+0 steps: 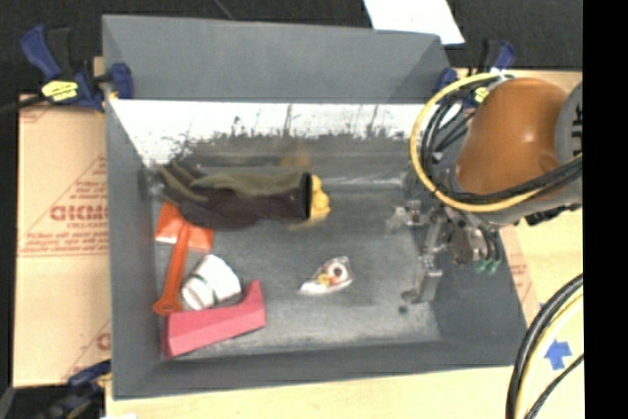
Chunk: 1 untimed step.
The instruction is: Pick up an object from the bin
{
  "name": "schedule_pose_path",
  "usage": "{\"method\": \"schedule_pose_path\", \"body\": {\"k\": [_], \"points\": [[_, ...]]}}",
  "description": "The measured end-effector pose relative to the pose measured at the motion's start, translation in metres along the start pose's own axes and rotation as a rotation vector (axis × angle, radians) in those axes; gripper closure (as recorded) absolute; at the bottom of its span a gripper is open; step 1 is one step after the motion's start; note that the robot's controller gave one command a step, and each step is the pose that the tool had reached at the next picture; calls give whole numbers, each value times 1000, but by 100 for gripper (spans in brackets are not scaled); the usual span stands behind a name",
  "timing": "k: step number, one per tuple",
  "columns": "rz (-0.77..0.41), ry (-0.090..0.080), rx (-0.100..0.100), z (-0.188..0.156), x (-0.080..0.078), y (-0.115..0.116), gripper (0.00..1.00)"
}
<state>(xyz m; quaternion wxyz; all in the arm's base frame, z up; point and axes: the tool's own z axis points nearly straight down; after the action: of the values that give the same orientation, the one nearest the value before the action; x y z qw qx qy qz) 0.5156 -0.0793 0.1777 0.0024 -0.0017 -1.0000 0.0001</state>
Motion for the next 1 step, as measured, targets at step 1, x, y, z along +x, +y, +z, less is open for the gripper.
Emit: {"method": "schedule_pose_path", "body": {"k": [1], "points": [[-4, -8, 1, -4, -2, 0, 0]]}}
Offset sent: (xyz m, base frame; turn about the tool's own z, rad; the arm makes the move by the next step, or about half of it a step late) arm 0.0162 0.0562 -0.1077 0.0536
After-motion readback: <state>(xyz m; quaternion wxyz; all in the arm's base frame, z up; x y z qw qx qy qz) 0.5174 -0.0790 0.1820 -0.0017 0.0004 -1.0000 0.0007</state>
